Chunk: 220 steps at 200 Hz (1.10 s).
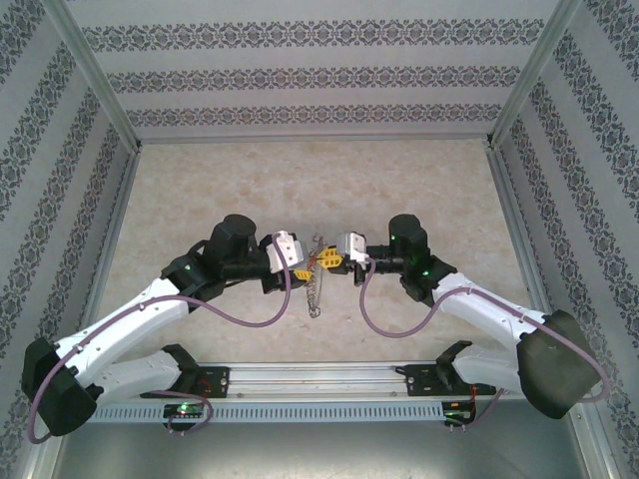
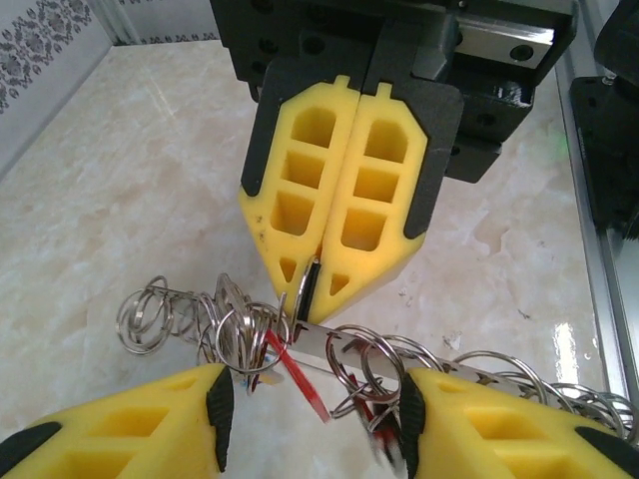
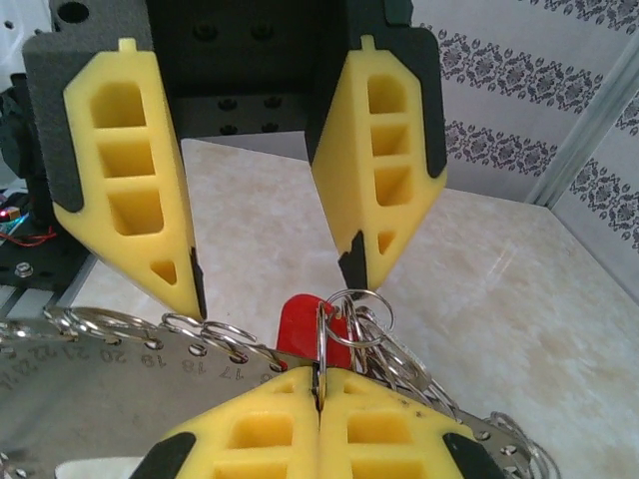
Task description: Put the keys on the keyring
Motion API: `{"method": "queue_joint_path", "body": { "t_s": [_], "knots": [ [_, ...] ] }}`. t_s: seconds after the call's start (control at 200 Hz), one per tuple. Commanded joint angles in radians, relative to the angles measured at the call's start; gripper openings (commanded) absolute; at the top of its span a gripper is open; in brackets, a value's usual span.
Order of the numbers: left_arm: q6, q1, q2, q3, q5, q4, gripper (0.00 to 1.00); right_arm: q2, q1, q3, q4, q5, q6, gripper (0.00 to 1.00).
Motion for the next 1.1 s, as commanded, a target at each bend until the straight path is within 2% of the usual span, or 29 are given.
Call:
{"method": "queue_joint_path", "body": {
  "t_s": [0.0,0.035,0.135,0.3,0.555,0.694,0.759,0.829,0.909,1.094],
  "knots": [
    [0.034,0.003,-0.002,0.009,0.018,-0.048,0.47,-0.004,0.025,0.004,0.063,-0.041,-0.02,0.0],
    [0.036,0.003,0.004,0.013,0.031,-0.061,0.43,0.0,0.028,0.006,0.071,-0.036,-0.018,0.0],
    [0.036,0.002,0.02,0.016,0.049,-0.072,0.25,0.007,0.036,0.004,0.101,-0.018,-0.009,0.0],
    [0.028,0.002,0.01,-0.004,-0.037,-0.07,0.15,-0.002,0.038,-0.007,0.141,0.012,0.007,0.0],
    [0.002,0.002,-0.02,-0.024,-0.103,-0.083,0.11,-0.005,0.035,-0.01,0.154,0.016,0.013,0.0],
    [-0.022,0.002,-0.067,-0.056,-0.133,-0.062,0.06,-0.005,0.028,-0.009,0.165,0.012,0.02,0.0],
    [-0.036,0.002,-0.097,-0.078,-0.148,-0.048,0.1,-0.01,0.023,-0.011,0.171,0.012,0.026,0.0],
    [-0.054,0.002,-0.121,-0.098,-0.15,-0.033,0.26,-0.012,0.022,-0.011,0.178,0.012,0.03,0.0],
    [-0.079,0.002,-0.137,-0.114,-0.167,-0.015,0.39,-0.012,0.021,-0.011,0.183,0.012,0.032,0.0],
    [-0.099,0.002,-0.209,-0.126,-0.153,0.025,0.52,-0.001,0.021,-0.008,0.196,0.015,0.033,0.0]
  ]
}}
